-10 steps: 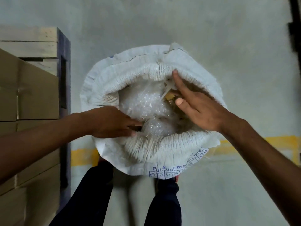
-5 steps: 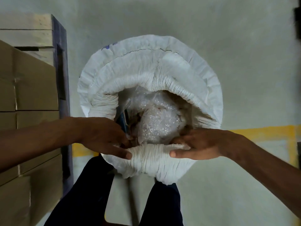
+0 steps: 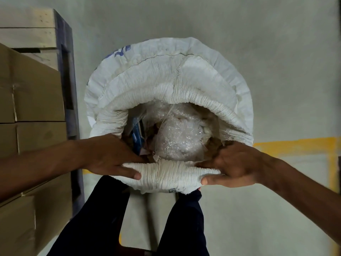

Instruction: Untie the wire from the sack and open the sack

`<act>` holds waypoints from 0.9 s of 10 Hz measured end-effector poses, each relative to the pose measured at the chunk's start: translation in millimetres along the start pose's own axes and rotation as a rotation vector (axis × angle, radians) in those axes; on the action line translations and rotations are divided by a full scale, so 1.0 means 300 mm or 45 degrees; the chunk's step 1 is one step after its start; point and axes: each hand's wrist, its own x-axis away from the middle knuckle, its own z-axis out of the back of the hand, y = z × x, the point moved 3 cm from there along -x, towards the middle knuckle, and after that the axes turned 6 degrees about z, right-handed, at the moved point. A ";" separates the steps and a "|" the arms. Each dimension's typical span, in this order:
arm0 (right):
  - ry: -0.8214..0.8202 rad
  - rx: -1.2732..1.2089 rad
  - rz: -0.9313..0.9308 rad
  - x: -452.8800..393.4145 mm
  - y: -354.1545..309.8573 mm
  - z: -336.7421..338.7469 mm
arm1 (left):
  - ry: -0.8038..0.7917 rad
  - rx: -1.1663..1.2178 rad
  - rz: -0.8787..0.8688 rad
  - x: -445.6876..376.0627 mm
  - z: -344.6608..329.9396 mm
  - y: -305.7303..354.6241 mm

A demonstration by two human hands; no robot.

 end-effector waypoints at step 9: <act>0.855 0.568 -0.198 -0.025 -0.065 0.159 | 1.108 -0.089 0.102 0.066 0.114 0.125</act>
